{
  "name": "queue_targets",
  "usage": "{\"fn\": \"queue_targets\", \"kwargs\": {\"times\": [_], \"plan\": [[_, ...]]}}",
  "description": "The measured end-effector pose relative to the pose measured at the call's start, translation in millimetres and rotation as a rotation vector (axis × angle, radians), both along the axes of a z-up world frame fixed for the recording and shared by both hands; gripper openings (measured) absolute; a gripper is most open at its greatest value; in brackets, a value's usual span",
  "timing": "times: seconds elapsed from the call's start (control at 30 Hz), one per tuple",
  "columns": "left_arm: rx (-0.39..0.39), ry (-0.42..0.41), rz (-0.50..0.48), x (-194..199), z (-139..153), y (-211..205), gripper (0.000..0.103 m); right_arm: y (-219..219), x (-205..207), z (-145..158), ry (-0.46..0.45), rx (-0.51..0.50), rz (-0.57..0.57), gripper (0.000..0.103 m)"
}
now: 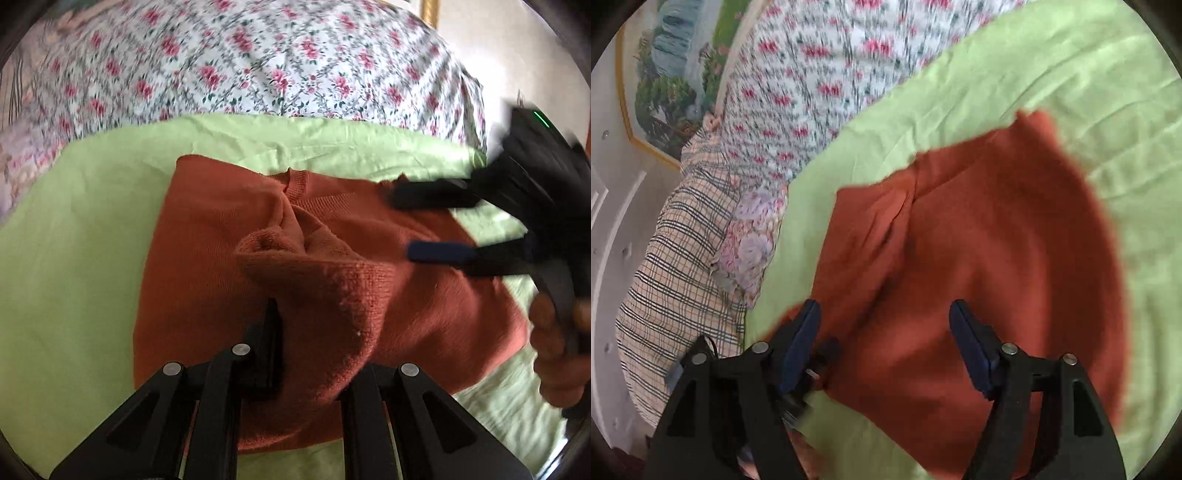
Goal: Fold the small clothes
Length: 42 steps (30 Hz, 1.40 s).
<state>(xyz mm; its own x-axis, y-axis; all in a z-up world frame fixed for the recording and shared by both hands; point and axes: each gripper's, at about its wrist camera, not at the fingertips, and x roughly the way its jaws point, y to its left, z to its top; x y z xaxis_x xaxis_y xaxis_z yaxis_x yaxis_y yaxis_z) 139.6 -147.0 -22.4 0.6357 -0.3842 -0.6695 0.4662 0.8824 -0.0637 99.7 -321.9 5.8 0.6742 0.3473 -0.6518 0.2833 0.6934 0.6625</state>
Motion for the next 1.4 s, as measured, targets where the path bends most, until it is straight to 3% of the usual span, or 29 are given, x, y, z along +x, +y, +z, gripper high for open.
{"fn": "queue_targets", "kwargs": {"times": [0.2, 0.33, 0.4, 0.47, 0.6, 0.7, 0.93, 1.2, 1.23, 1.4], "plan": [[0.085, -0.088, -0.01, -13.7, 0.5, -4.0, 0.01, 20.7, 72.4, -28.7, 0.069, 0.078, 0.121, 0.073], [0.117, -0.119, -0.02, -21.4, 3.9, -2.7, 0.01, 31.3, 105.9, -36.9, 0.094, 0.038, 0.143, 0.07], [0.13, -0.144, -0.026, -26.6, 12.4, -6.1, 0.01, 34.8, 113.0, -30.2, 0.073, -0.001, 0.159, 0.021], [0.11, -0.16, -0.052, -32.9, 25.0, -9.6, 0.01, 29.2, 109.6, -18.5, 0.052, -0.032, 0.152, 0.017], [0.033, -0.176, -0.145, -48.2, 47.7, -34.0, 0.011, 9.2, 73.6, 25.3, -0.06, -0.111, 0.136, 0.016], [0.001, -0.151, -0.215, -56.9, 43.8, -63.5, 0.011, -9.5, 47.1, 45.6, -0.087, -0.159, 0.1, 0.016], [0.012, -0.043, -0.306, -62.2, 7.4, -114.7, 0.011, -69.3, 5.6, 11.2, 0.034, -0.218, -0.005, 0.016], [0.023, 0.015, -0.355, -69.7, -7.8, -113.4, 0.025, -84.7, -5.1, -13.9, 0.082, -0.241, -0.029, 0.017], [0.015, 0.025, -0.365, -72.6, -6.0, -108.1, 0.026, -85.5, -7.0, -15.4, 0.08, -0.238, -0.036, 0.017], [-0.026, 0.072, -0.322, -72.5, 7.4, -66.5, 0.061, -83.8, -25.6, -4.0, 0.076, -0.282, -0.085, 0.033]]}}
